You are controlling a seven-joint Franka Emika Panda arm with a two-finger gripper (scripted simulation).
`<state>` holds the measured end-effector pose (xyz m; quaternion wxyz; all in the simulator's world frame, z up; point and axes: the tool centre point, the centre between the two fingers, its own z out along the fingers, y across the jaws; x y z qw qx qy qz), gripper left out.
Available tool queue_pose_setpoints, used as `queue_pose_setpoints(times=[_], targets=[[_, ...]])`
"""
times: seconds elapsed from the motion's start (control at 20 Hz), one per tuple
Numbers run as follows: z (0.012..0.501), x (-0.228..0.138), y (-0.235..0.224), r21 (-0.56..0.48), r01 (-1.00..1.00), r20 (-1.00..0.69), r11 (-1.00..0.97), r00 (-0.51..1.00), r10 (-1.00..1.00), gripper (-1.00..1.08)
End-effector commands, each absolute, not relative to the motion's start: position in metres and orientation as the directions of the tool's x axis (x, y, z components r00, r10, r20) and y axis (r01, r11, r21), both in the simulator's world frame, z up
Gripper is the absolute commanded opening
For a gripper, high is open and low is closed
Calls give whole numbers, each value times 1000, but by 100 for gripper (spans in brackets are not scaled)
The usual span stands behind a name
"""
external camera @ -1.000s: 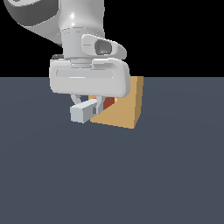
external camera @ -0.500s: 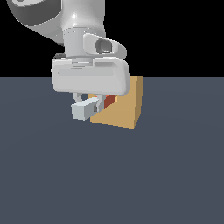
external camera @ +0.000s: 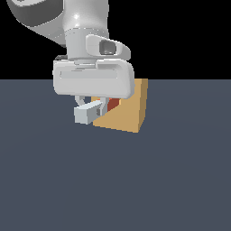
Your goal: Insert the peg into the horizontal hole in a box.
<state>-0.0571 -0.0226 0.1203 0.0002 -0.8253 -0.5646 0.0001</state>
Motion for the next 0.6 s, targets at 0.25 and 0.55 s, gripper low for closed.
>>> queue_pose_setpoints(times=[0.25, 0.55], targets=[[120, -52, -10, 0, 932, 0, -362, 362, 932, -100], [121, -39, 29, 1, 932, 1, -362, 362, 932, -100]])
